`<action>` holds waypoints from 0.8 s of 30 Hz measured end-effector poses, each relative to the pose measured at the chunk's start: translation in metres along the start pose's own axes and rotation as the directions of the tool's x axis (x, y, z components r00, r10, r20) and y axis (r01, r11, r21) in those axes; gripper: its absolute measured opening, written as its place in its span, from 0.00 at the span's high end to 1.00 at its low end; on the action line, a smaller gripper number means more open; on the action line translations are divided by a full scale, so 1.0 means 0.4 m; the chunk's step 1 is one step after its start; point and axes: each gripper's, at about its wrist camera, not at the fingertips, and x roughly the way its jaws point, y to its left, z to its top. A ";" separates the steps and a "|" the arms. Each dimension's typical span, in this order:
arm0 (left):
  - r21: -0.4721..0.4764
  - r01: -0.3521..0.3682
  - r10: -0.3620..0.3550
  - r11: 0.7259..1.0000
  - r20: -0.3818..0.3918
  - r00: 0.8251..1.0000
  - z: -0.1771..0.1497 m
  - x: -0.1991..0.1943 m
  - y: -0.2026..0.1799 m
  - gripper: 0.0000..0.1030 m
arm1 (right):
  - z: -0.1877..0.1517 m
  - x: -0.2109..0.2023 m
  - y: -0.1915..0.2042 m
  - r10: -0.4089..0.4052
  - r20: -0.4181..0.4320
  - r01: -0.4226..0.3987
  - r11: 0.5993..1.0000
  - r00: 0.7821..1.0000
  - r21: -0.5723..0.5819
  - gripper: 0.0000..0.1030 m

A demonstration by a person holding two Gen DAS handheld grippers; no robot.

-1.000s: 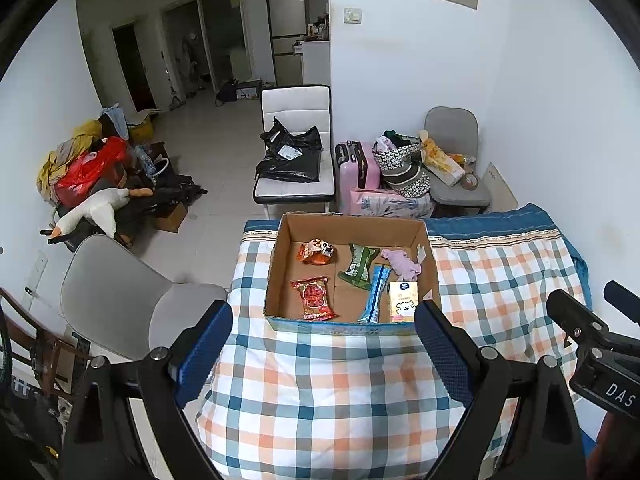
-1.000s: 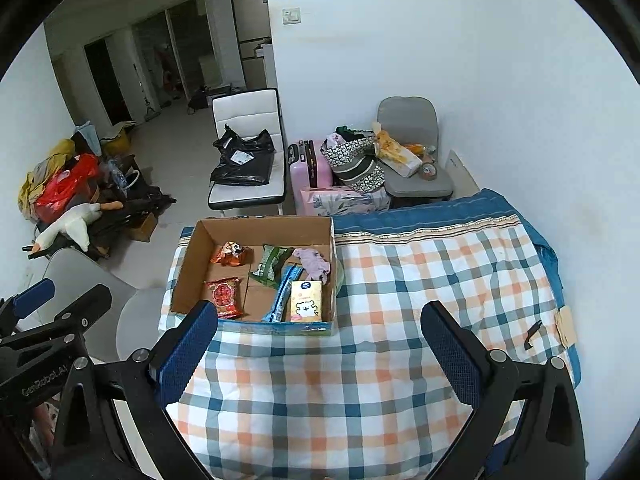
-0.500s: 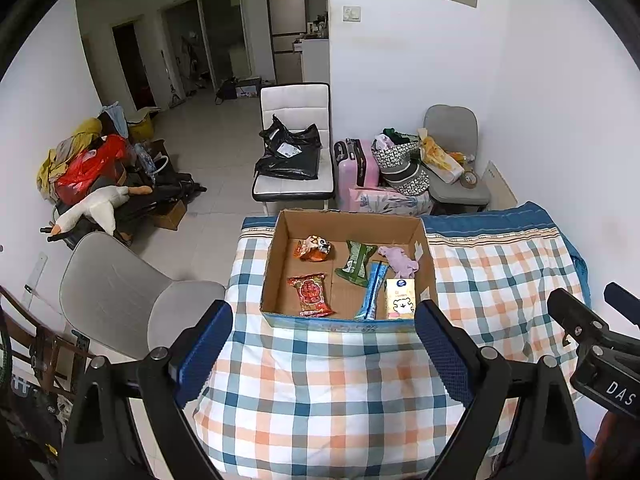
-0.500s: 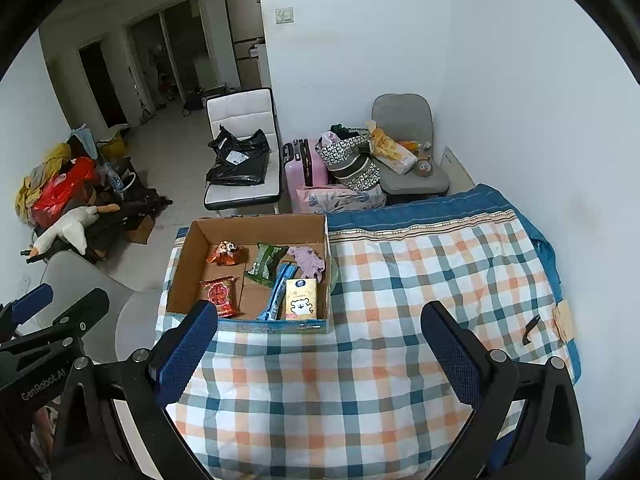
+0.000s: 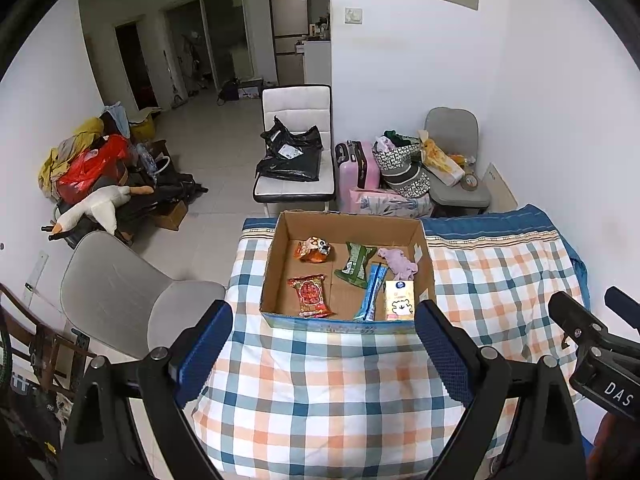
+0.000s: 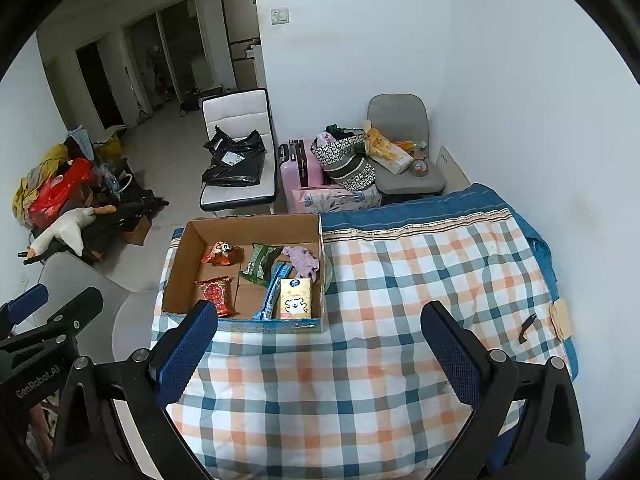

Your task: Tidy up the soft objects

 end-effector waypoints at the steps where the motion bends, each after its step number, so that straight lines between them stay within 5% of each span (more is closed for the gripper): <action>1: -0.001 0.000 0.000 1.000 0.000 1.000 -0.001 -0.001 -0.001 0.10 | 0.000 0.000 0.000 -0.001 0.000 0.001 1.000 1.000 -0.002 0.00; 24: -0.002 -0.001 0.001 1.000 0.006 1.000 0.003 -0.005 -0.002 0.10 | 0.001 -0.006 -0.012 -0.003 -0.001 0.003 1.000 1.000 0.009 0.00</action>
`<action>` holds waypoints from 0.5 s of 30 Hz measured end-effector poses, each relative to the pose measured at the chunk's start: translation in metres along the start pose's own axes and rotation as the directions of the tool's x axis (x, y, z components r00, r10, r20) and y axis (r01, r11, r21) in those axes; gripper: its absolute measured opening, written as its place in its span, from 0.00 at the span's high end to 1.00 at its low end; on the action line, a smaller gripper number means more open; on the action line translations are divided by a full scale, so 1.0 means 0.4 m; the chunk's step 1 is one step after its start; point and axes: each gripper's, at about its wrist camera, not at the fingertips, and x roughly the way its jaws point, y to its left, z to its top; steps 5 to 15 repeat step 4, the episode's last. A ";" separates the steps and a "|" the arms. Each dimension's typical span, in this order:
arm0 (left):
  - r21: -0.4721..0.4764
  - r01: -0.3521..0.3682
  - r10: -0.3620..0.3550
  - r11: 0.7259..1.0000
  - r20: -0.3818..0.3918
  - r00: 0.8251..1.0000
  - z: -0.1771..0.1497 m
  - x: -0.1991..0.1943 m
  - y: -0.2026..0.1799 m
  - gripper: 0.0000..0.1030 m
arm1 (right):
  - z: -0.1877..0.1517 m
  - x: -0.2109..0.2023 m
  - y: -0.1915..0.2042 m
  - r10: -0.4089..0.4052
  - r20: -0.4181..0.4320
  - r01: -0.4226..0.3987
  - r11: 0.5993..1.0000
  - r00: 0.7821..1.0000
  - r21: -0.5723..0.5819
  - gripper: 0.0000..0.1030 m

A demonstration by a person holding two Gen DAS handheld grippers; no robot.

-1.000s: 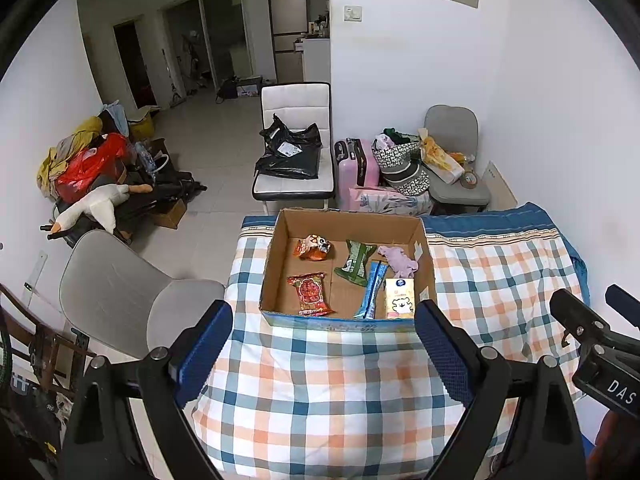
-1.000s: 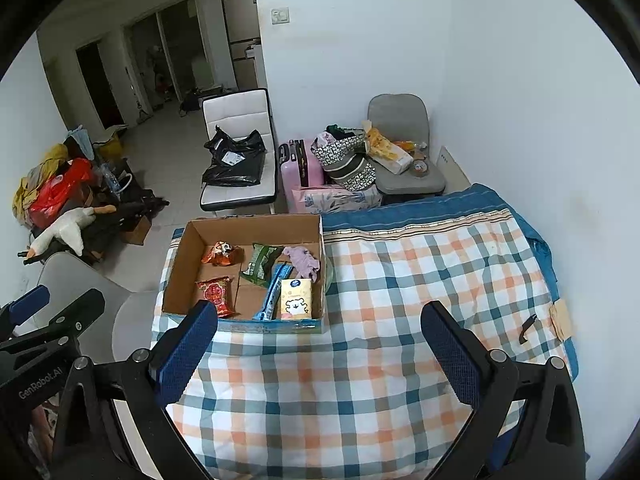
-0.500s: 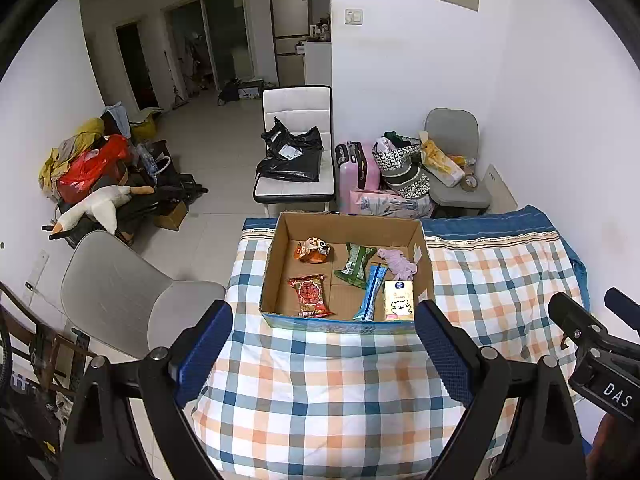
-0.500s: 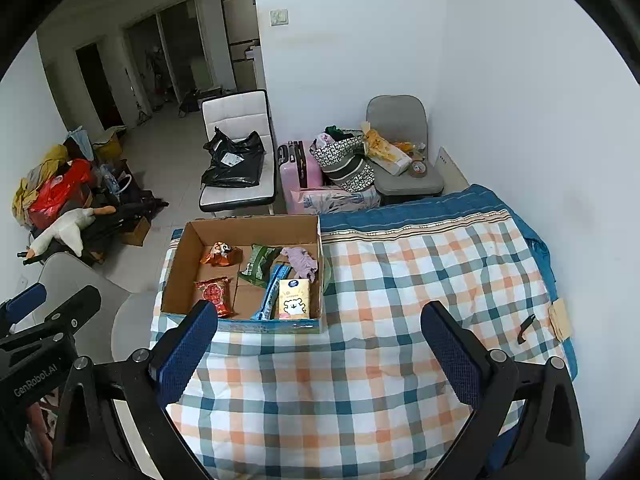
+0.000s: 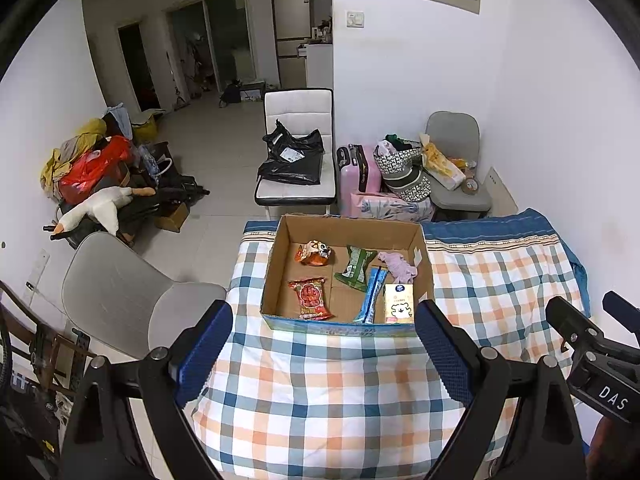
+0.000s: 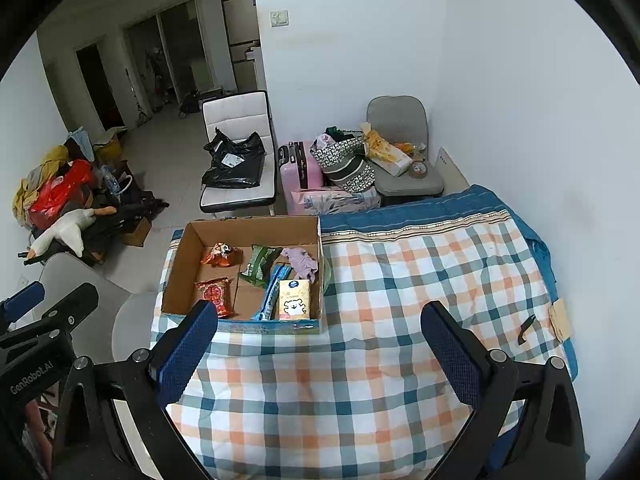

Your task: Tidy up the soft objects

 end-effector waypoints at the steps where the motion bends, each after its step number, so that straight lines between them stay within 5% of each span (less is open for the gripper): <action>1: 0.000 -0.001 0.001 1.000 0.002 1.000 0.000 0.000 0.001 0.10 | 0.000 0.000 -0.001 0.001 -0.001 -0.001 1.000 1.000 0.001 0.00; 15: -0.002 -0.001 0.001 1.000 0.004 1.000 0.004 -0.003 0.000 0.10 | 0.002 -0.001 -0.003 0.001 -0.001 -0.001 1.000 1.000 0.003 0.00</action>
